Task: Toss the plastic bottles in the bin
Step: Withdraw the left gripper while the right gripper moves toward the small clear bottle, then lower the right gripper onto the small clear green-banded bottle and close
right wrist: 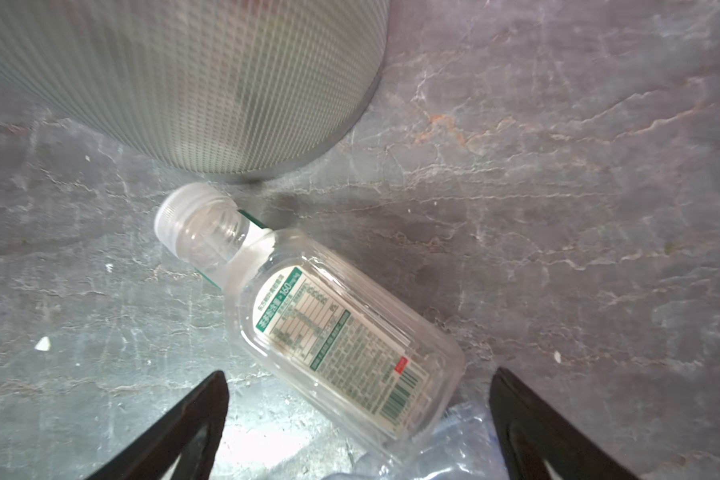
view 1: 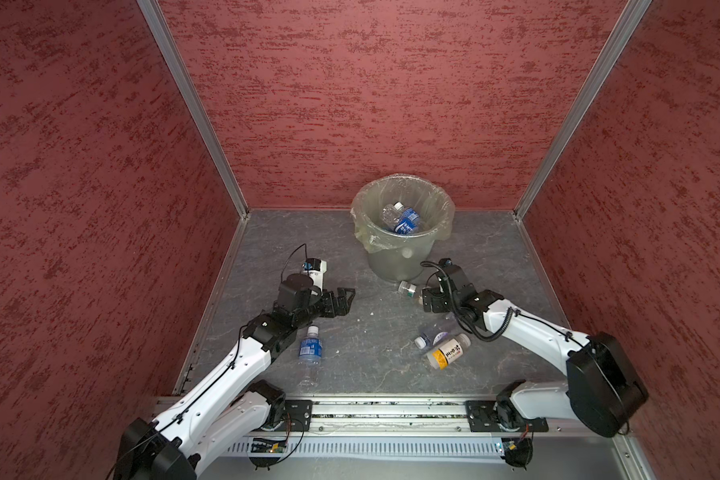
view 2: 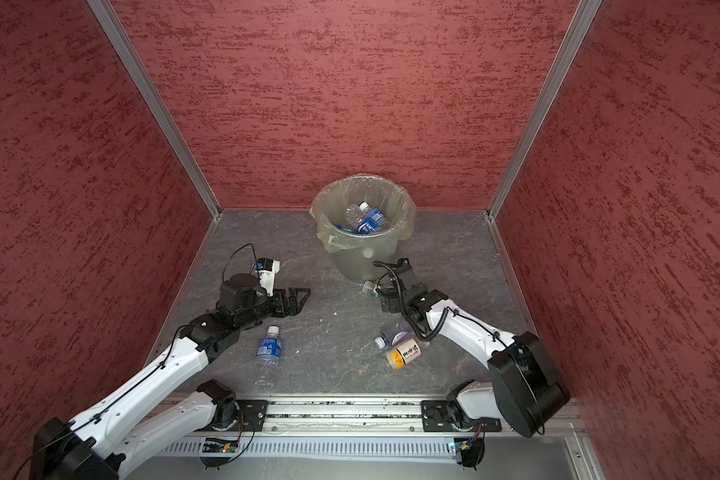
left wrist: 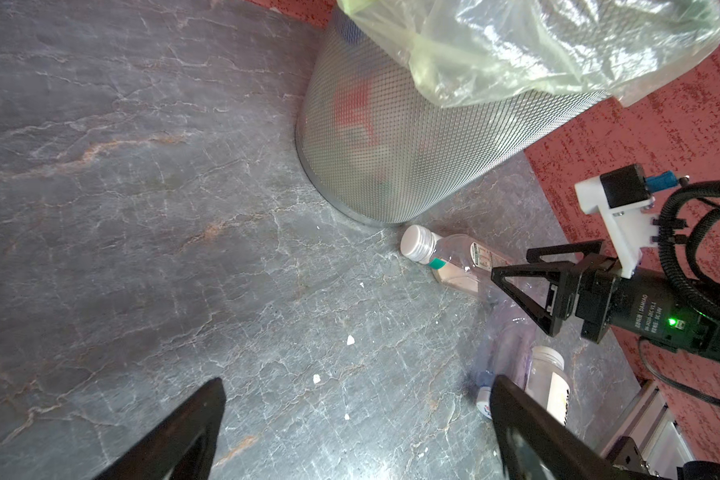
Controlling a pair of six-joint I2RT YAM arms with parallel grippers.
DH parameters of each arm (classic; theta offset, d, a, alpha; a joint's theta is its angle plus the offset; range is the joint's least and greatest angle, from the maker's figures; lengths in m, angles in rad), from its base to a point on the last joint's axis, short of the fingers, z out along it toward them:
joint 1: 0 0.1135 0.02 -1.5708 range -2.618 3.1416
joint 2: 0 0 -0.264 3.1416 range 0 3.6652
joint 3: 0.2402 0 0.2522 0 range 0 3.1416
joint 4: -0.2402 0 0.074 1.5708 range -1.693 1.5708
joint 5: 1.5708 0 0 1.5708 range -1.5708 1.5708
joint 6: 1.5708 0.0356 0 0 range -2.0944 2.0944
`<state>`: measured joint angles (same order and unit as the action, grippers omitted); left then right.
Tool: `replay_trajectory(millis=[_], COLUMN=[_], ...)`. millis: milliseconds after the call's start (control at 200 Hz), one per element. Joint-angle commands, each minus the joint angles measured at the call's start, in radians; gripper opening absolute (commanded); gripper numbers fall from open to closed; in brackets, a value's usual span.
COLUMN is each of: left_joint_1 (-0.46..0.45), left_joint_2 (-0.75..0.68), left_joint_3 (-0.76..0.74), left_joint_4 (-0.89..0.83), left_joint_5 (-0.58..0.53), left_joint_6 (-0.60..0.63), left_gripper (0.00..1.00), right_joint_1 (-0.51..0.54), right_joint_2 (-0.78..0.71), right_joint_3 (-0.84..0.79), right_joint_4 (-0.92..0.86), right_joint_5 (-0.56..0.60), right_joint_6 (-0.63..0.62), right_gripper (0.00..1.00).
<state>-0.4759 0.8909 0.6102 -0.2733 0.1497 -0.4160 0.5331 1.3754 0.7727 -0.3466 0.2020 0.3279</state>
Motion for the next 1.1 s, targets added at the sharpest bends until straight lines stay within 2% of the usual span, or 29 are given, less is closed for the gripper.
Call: replay_trajectory(millis=[0, 165, 346, 661, 912, 962, 1092], left_joint_1=[0.012, 0.02, 0.033, 0.071, 0.091, 0.094, 0.101], left_joint_2=[-0.016, -0.012, -0.013, -0.042, -0.061, -0.064, -0.072], left_joint_3=[-0.015, -0.026, -0.039, -0.056, -0.062, -0.064, -0.069], left_joint_4=[0.037, 0.043, 0.047, 0.03, 0.011, 0.008, 0.003], left_joint_5=[0.014, 0.023, 0.033, 0.057, 0.071, 0.074, 0.078], left_joint_6=[-0.011, -0.009, -0.01, -0.018, -0.018, -0.018, -0.018], left_gripper=[0.99, 0.99, 0.99, 0.99, 0.99, 0.99, 1.0], right_joint_1=[0.004, 0.003, 0.008, 0.065, 0.146, 0.172, 0.193], right_joint_2=[0.032, 0.073, 0.073, 0.073, 0.141, 0.149, 0.127], right_joint_3=[0.043, 0.056, 0.065, 0.083, 0.114, 0.125, 0.128], right_joint_4=[0.023, 0.045, 0.071, 0.047, 0.0, -0.014, -0.012], right_joint_5=[-0.035, -0.066, -0.182, -0.284, -0.367, -0.351, -0.226], right_joint_6=[-0.013, -0.023, -0.01, -0.017, -0.065, -0.08, -0.079], right_gripper=[0.99, 0.99, 0.99, 0.99, 0.99, 0.99, 0.99])
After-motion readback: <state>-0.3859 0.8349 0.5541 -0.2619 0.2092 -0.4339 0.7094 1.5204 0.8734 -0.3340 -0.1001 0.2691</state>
